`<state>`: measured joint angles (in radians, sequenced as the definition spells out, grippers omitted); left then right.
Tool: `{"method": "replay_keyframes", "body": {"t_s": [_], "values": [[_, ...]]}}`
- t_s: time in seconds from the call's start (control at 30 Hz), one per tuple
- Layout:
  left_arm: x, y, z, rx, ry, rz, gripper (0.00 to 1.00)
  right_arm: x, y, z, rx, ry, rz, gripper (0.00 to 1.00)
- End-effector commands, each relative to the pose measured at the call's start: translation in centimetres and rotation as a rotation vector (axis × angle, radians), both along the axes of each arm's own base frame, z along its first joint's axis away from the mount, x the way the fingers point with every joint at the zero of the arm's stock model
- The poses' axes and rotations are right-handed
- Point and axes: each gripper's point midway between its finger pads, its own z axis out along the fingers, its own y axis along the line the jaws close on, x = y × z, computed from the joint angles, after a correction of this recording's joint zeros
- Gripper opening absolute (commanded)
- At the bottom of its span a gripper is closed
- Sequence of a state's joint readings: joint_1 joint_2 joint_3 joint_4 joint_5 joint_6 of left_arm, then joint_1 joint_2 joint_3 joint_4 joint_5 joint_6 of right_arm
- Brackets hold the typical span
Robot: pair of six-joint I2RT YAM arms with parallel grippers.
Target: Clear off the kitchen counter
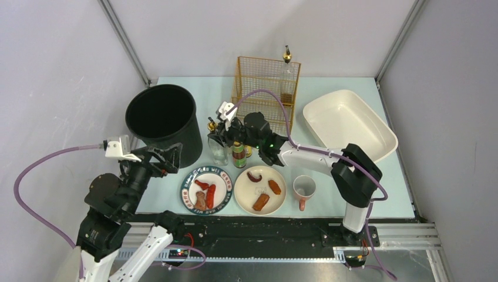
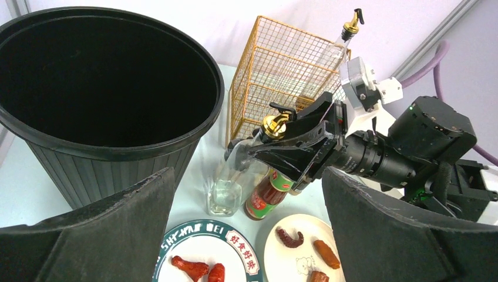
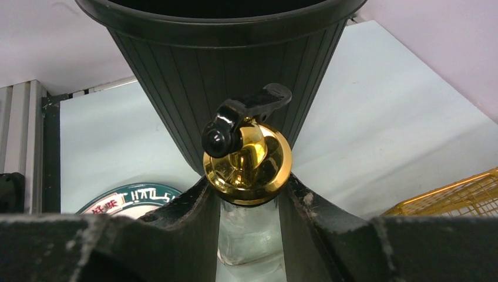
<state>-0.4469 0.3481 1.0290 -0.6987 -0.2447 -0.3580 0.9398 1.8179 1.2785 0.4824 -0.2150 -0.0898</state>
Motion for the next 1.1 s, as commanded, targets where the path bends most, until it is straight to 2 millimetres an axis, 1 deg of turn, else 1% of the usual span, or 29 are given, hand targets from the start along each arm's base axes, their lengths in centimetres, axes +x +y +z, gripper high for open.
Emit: {"method": "replay_keyframes", "body": {"t_s": [0.0,0.1,0.17,0.2,0.4,0.57,0.6,0.63,0.67,0.7,0.73,0.77,0.8,0.83,0.87,0.9,0.93,0.97,1.03,1.07], "values": [[0.2,0.2,1.2,-0.004,-0.023,0.013,0.98,-1.3,-1.0,11.2,0.198,-0.180,-0.009,0.00],[0.2,0.2,1.3,-0.005,-0.025,0.013,0.98,-2.1,-1.5,13.4,0.236,-0.212,-0.005,0.00],[0.2,0.2,1.3,-0.004,-0.023,0.013,0.98,-2.6,-1.9,14.7,0.257,-0.228,-0.005,0.00],[0.2,0.2,1.3,-0.005,-0.023,0.015,0.98,-2.7,-1.9,15.0,0.259,-0.229,-0.007,0.00],[0.1,0.2,1.5,-0.007,-0.027,0.013,0.98,-4.2,-3.2,19.5,0.313,-0.289,-0.016,0.00],[0.1,0.3,1.6,-0.007,-0.031,0.018,0.98,-5.4,-4.4,23.9,0.348,-0.353,-0.042,0.00],[0.1,0.3,1.6,-0.008,-0.031,0.017,0.98,-5.5,-4.9,25.6,0.364,-0.377,-0.052,0.00],[0.0,0.4,1.6,-0.008,-0.032,0.018,0.98,-5.3,-5.0,25.8,0.348,-0.379,-0.066,0.00],[0.0,0.4,1.6,-0.006,-0.032,0.018,0.98,-5.4,-5.4,27.2,0.363,-0.393,-0.075,0.00],[0.0,0.4,1.6,-0.007,-0.032,0.019,0.98,-5.3,-5.6,27.4,0.351,-0.400,-0.087,0.00],[0.0,0.4,1.6,-0.007,-0.033,0.018,0.98,-5.4,-6.0,28.7,0.366,-0.418,-0.095,0.00],[0.0,0.4,1.6,-0.007,-0.034,0.017,0.98,-5.1,-6.2,29.0,0.352,-0.433,-0.111,0.00],[0.0,0.4,1.6,-0.008,-0.034,0.017,0.98,-5.2,-6.6,30.3,0.367,-0.451,-0.122,0.00],[0.0,0.3,1.6,-0.008,-0.034,0.016,0.98,-4.7,-6.7,30.3,0.345,-0.457,-0.140,0.00],[0.0,0.3,1.6,-0.009,-0.034,0.014,0.98,-4.3,-7.2,31.2,0.348,-0.466,-0.157,0.00],[-0.1,0.3,1.6,-0.010,-0.034,0.013,0.98,-3.8,-7.3,31.4,0.340,-0.470,-0.176,0.00],[-0.1,0.3,1.6,-0.010,-0.034,0.011,0.98,-3.4,-7.9,32.3,0.346,-0.480,-0.196,0.00],[-0.1,0.3,1.6,-0.011,-0.035,0.011,0.98,-2.6,-8.0,32.3,0.339,-0.478,-0.227,0.00],[-0.1,0.2,1.7,-0.013,-0.037,0.008,0.98,-1.4,-9.2,34.1,0.360,-0.493,-0.287,0.00],[-0.2,0.3,1.7,-0.014,-0.037,0.008,0.98,-0.6,-9.7,34.3,0.361,-0.497,-0.321,0.00]]}}
